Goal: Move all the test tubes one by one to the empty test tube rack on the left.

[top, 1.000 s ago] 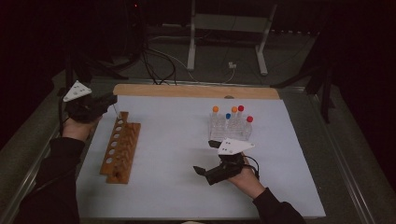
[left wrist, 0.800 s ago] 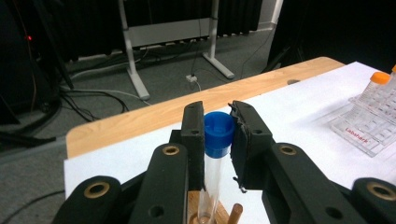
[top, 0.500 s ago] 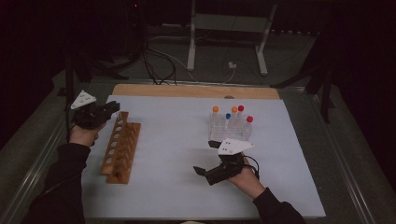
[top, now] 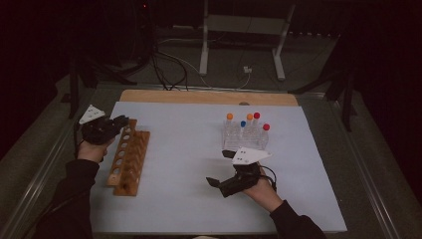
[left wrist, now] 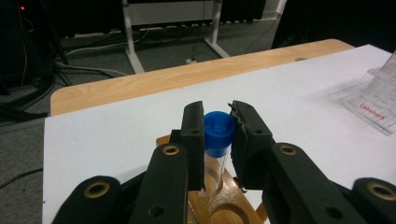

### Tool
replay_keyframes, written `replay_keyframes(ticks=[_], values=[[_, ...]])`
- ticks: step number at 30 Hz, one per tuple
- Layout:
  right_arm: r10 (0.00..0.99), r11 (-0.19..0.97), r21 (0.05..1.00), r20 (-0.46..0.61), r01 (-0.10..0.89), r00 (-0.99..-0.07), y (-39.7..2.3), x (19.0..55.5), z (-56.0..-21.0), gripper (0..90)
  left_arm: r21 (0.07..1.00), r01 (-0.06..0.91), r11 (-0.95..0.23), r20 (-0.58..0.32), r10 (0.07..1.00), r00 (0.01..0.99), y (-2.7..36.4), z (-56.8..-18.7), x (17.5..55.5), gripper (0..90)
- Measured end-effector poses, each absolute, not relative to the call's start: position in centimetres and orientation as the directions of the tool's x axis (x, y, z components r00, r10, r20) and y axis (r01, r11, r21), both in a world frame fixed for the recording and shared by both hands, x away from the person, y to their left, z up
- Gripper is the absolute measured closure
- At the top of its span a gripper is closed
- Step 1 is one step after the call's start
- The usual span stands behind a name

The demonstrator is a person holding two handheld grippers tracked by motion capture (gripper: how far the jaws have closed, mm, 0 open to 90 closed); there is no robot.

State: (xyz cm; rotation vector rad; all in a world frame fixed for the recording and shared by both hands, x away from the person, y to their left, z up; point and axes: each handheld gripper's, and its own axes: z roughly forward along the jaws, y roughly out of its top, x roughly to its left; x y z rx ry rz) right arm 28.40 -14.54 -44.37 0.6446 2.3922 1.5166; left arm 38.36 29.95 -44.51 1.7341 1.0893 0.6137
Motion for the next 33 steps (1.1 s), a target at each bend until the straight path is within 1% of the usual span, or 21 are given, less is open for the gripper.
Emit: replay_keyframes(ticks=[5, 11, 17, 24, 25, 26, 27, 28, 29, 30, 32, 33], values=[[0.484, 0.362, 0.900, 0.040, 0.242, -0.874, -14.6, 28.5, -44.4, 0.0, 0.910, 0.393, -0.133, -0.076, 0.878, 0.473, 30.0, -44.9, 38.3, 77.3], [0.484, 0.365, 0.899, 0.038, 0.241, -0.874, -14.6, 28.5, -44.4, 0.0, 0.905, 0.395, -0.155, -0.059, 0.876, 0.479, 29.8, -45.2, 38.4, 77.2], [0.481, 0.364, 0.900, 0.039, 0.239, -0.876, -14.6, 28.4, -44.3, 0.0, 0.908, 0.393, -0.143, -0.067, 0.878, 0.475, 30.0, -45.7, 38.3, 77.0], [0.479, 0.362, 0.902, 0.037, 0.236, -0.877, -14.7, 28.4, -44.2, 0.0, 0.900, 0.400, -0.175, -0.054, 0.864, 0.501, 29.8, -45.6, 38.3, 75.2], [0.479, 0.360, 0.903, 0.037, 0.235, -0.877, -14.7, 28.5, -44.1, 0.0, 0.902, 0.398, -0.166, -0.060, 0.866, 0.496, 29.8, -45.5, 38.3, 72.4], [0.477, 0.359, 0.904, 0.038, 0.234, -0.878, -14.8, 28.5, -44.1, 0.0, 0.903, 0.398, -0.161, -0.063, 0.866, 0.495, 29.8, -45.3, 38.2, 67.8], [0.478, 0.358, 0.905, 0.034, 0.230, -0.878, -14.8, 28.5, -44.1, 0.0, 0.907, 0.392, -0.155, -0.068, 0.864, 0.500, 29.9, -45.0, 38.0, 66.0], [0.477, 0.355, 0.907, 0.033, 0.227, -0.878, -14.9, 28.5, -44.0, 0.0, 0.910, 0.386, -0.152, -0.069, 0.862, 0.502, 29.9, -44.8, 37.9, 61.1], [0.477, 0.355, 0.907, 0.033, 0.227, -0.878, -14.9, 28.5, -44.0, 0.0, 0.914, 0.378, -0.151, -0.067, 0.860, 0.505, 29.9, -44.4, 37.7, 61.1], [0.476, 0.351, 0.909, 0.034, 0.225, -0.879, -15.0, 28.6, -43.9, 0.0, 0.916, 0.371, -0.151, -0.063, 0.860, 0.507, 29.9, -44.1, 37.5, 55.1], [0.481, 0.352, 0.909, 0.030, 0.224, -0.876, -15.0, 28.7, -43.9, 0.0, 0.922, 0.359, -0.145, -0.068, 0.853, 0.518, 29.8, -43.3, 37.0, 47.9], [0.481, 0.352, 0.909, 0.030, 0.224, -0.876, -15.0, 28.7, -43.9, 0.0, 0.925, 0.354, -0.141, -0.070, 0.850, 0.523, 29.7, -42.9, 36.8, 47.9]])
